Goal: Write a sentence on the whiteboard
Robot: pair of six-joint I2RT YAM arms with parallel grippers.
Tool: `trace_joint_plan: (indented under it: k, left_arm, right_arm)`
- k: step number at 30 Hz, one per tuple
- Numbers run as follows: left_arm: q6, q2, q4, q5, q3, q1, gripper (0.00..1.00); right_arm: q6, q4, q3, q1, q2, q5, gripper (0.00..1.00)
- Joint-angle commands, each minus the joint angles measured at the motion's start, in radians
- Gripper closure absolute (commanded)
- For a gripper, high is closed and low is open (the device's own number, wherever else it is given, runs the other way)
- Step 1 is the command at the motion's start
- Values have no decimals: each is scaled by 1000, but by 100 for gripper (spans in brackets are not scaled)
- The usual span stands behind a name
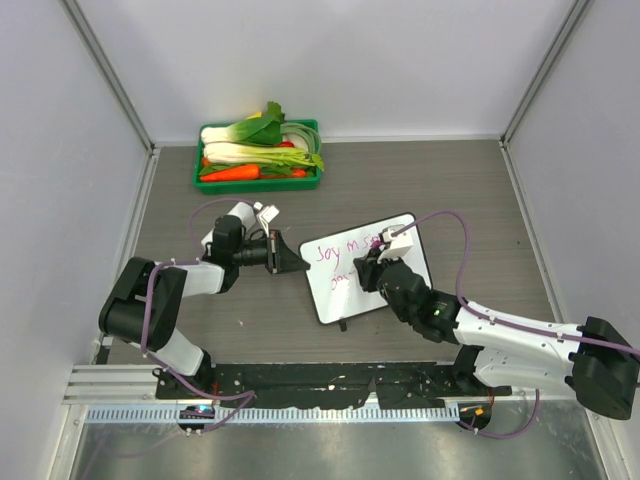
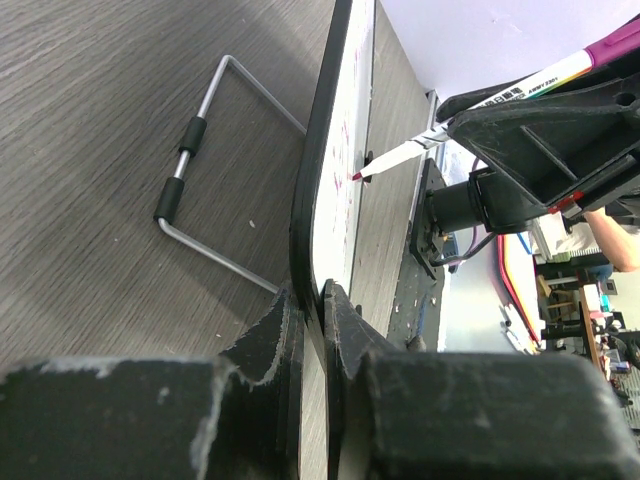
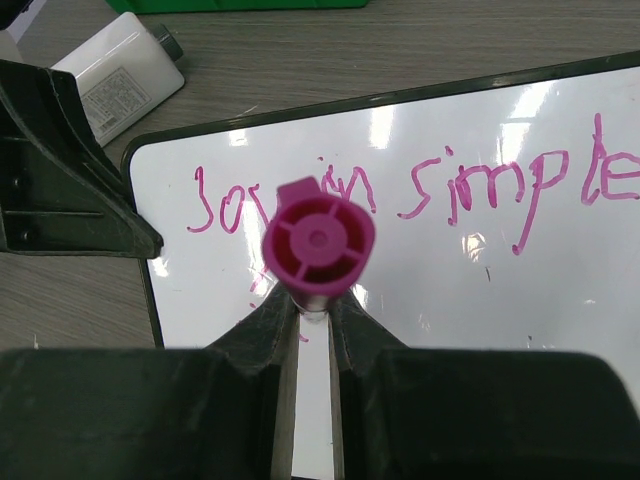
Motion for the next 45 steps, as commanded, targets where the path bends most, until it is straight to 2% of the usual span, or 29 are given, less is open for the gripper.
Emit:
trace_joint_plan:
  k: [1,19,33,40,45]
  left_arm:
    - [57,23,-31,4,-5,-14,100]
    - [57,27,-31,4,-4,-14,100]
    - [59,26,-33,3,-5,-15,100]
    - [59,24,-36,4,-4,-15,100]
    - [59,27,-34,3,-5,-14,100]
  right_arm:
    - [9,19,5,-7,-1,24,99]
    - [64,-41,-72,-5,-29,-39,99]
    - [87,-20,-87,-5,-44,-108,99]
    - [95,9,-78,-5,-136,-151,99]
    - [87,5,-61,-22,-195,-122,99]
